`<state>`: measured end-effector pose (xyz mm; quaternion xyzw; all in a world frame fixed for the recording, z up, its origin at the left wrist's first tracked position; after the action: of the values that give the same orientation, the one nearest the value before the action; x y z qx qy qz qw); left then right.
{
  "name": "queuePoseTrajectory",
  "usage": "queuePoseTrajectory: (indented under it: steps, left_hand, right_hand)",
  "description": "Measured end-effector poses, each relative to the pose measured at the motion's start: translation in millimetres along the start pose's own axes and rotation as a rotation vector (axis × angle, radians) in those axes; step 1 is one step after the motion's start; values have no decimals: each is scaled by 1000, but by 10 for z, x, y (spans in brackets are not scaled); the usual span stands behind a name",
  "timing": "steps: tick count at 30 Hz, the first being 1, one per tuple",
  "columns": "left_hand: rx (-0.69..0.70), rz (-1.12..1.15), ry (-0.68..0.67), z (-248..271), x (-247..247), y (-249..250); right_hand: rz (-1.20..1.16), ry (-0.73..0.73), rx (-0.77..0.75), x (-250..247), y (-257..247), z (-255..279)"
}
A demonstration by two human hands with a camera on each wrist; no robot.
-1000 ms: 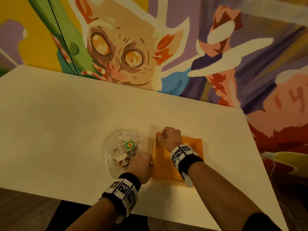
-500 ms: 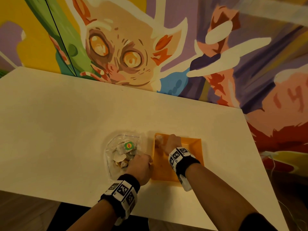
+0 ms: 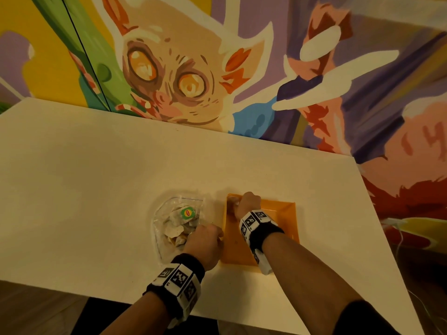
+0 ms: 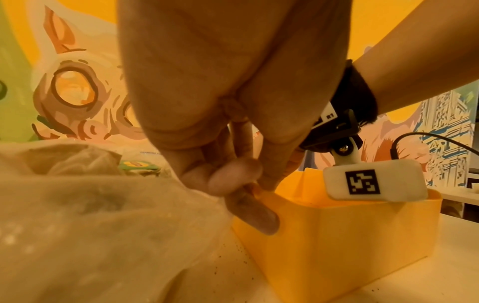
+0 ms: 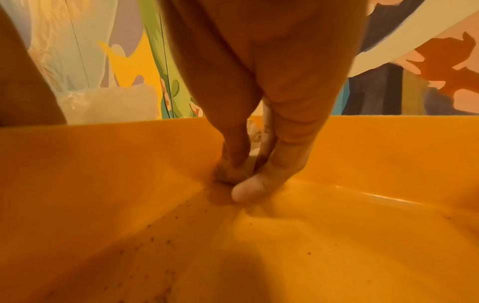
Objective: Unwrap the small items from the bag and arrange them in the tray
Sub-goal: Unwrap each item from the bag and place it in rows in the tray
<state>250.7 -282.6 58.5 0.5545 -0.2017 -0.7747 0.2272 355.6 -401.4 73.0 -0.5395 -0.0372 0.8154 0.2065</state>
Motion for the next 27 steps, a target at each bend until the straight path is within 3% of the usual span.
queuePoseTrajectory:
  steps: [9,13,17,19,21,23,27]
  left_hand:
    - [-1,53,17,88,-72,73]
    - [-19,311,198,255,-348,84]
    - [14,287,422,305,-832,-118]
    - [-18,115,307,254,-979,-274]
    - [-81,-100,38,166,-969,-444]
    - [-100,-246,-121,91,-900,-583]
    - [-136,-353,-182,57,-767,-637]
  right_hand:
    - [-27,-19,26,-71,63,52]
    - [-11,-7,-24,-124,161,118]
    - [-48,31,-82,-154,252,217]
    - [-99,35,-116,-163,290,298]
    - [-177,40,-139,-175,312,413]
    - [-234,39,-159,-153,337,521]
    - [-298,25,-198,-96,360,730]
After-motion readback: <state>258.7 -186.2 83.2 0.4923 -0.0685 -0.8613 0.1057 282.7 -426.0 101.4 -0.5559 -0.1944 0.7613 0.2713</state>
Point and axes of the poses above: each hand's wrist, its own z-axis away from the middle knuckle, its own x-axis out of the palm, y = z × x, the point moved 3 cm from there along -z, towards the middle knuckle, and after that the axes turned 4 degrees about z, right-handed, at the moved point
